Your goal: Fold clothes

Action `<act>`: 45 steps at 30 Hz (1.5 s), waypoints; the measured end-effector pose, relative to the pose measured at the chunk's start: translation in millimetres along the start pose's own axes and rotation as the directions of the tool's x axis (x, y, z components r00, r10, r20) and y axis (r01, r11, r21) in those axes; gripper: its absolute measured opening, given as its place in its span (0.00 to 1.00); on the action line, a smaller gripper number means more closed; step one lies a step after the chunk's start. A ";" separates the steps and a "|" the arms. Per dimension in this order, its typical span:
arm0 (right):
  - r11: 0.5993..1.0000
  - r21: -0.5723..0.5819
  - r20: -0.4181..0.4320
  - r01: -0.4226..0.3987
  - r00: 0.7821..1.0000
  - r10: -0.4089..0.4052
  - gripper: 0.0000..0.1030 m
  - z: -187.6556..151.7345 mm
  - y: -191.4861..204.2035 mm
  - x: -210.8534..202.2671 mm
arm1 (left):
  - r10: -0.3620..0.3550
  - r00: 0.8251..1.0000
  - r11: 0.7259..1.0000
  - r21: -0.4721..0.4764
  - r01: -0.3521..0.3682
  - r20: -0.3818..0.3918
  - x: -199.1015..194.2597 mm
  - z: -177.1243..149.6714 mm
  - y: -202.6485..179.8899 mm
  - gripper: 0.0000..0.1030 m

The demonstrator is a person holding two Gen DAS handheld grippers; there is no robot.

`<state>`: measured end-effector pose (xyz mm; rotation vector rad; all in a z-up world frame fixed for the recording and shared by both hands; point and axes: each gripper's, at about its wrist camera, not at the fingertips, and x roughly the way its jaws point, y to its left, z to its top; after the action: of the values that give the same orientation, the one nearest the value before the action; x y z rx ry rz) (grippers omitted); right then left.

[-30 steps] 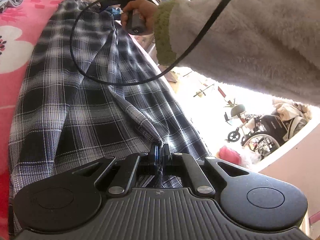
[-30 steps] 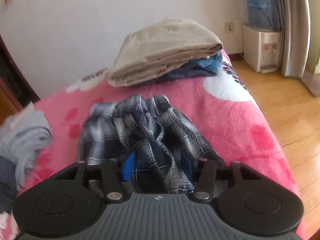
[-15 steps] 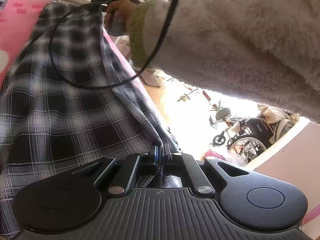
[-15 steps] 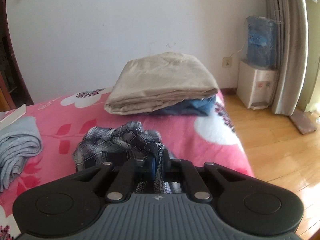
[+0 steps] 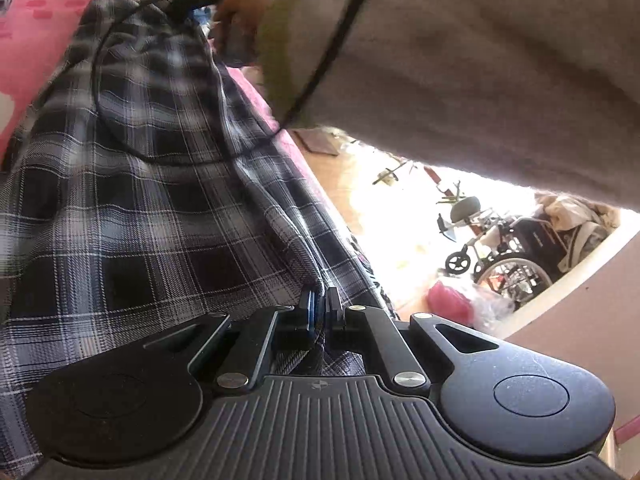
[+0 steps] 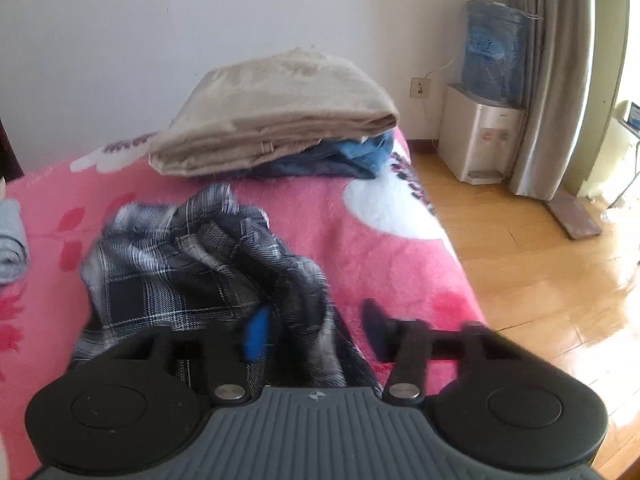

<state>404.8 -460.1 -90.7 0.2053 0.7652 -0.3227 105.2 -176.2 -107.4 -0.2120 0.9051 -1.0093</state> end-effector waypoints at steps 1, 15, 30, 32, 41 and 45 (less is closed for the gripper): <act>1.000 0.005 0.010 -0.009 1.000 0.009 0.55 0.9 -4.4 -8.8 | 0.011 1.000 1.000 0.010 -0.011 0.001 -1.7 -1.0 -1.8 0.06; 0.950 0.194 0.199 -0.245 0.958 0.207 0.57 -23.7 -140.7 -243.4 | 0.222 0.975 0.955 0.200 -0.217 -0.003 -39.2 -29.7 -42.3 0.59; 0.959 0.078 -0.127 -0.273 0.951 0.281 0.42 -176.3 -76.4 -244.1 | 0.377 0.926 0.881 0.317 -0.351 -0.022 -40.0 -43.5 -48.1 0.57; 0.962 0.083 -0.128 -0.260 0.955 0.269 0.42 -174.4 -70.1 -230.5 | 0.370 0.928 0.887 0.312 -0.340 -0.041 -36.8 -45.6 -43.8 0.50; 0.972 0.110 -0.134 -0.209 0.965 0.223 0.42 -153.1 -61.8 -172.8 | 0.328 0.940 0.904 0.320 -0.285 -0.090 -29.6 -54.5 -43.5 0.18; 0.971 0.148 -0.159 -0.190 0.964 0.213 0.42 -148.1 -60.3 -152.7 | 0.326 0.944 0.885 0.366 -0.288 -0.044 -37.8 -58.6 -52.0 0.18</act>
<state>184.6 -440.0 -91.1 0.4379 0.8885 -0.1620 20.5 -160.3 -95.4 0.2879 0.8022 -0.8724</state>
